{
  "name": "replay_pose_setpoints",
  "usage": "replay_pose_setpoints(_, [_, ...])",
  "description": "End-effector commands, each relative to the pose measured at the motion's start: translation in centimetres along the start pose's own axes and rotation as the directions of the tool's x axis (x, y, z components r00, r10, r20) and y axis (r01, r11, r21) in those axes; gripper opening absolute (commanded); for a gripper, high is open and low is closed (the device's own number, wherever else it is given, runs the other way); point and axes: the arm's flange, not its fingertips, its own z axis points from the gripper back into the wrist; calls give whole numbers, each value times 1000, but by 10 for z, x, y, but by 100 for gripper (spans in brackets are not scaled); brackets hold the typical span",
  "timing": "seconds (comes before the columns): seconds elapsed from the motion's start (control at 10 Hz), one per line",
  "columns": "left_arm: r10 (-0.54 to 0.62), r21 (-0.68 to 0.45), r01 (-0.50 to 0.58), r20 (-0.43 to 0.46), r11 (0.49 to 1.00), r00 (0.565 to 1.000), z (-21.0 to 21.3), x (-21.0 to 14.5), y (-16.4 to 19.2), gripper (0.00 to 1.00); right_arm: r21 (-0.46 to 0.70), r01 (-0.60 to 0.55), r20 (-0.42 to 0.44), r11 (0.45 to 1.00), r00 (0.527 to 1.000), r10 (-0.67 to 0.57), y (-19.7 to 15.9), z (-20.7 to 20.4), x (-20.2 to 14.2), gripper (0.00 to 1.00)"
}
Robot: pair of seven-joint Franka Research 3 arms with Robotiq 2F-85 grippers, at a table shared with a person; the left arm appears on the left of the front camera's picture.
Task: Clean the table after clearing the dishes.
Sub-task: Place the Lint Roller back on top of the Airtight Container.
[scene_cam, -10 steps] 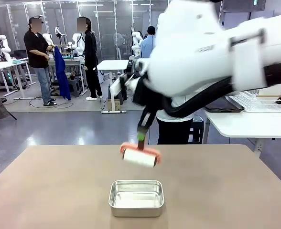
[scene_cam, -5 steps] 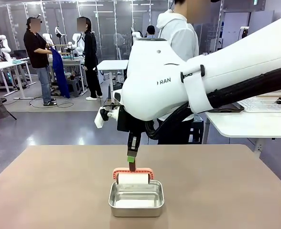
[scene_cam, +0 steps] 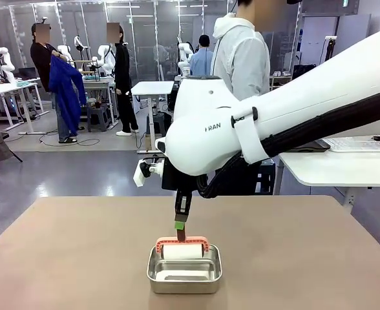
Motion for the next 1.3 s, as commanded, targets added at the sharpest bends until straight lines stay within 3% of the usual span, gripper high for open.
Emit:
replay_pose_setpoints(0.0, [0, 8, 0, -7, 1000, 1000, 1, -5, -3, 100, 4, 4, 52, 1000, 999, -4, -5, -7, -3, 20])
replay_pose_setpoints(0.4, [0, 8, 0, -7, 1000, 1000, 1, -5, -3, 100, 48, 44, 43, 998, 998, -46, -20, -35, -14, 20])
replay_pose_setpoints(0.6, [0, 8, 0, -7, 1000, 1000, 1, -5, -3, 100, 62, 74, 89, 995, 993, -79, -31, -42, -22, 24])
replay_pose_setpoints(1.1, [0, 8, 0, -7, 1000, 1000, 1, -5, -3, 100, 23, 52, 91, 998, 994, -53, -37, -29, -24, 96])
replay_pose_setpoints(1.2, [0, 8, 0, -7, 1000, 1000, 1, -5, -3, 100, 17, 54, 95, 998, 994, -56, -38, -25, -24, 100])
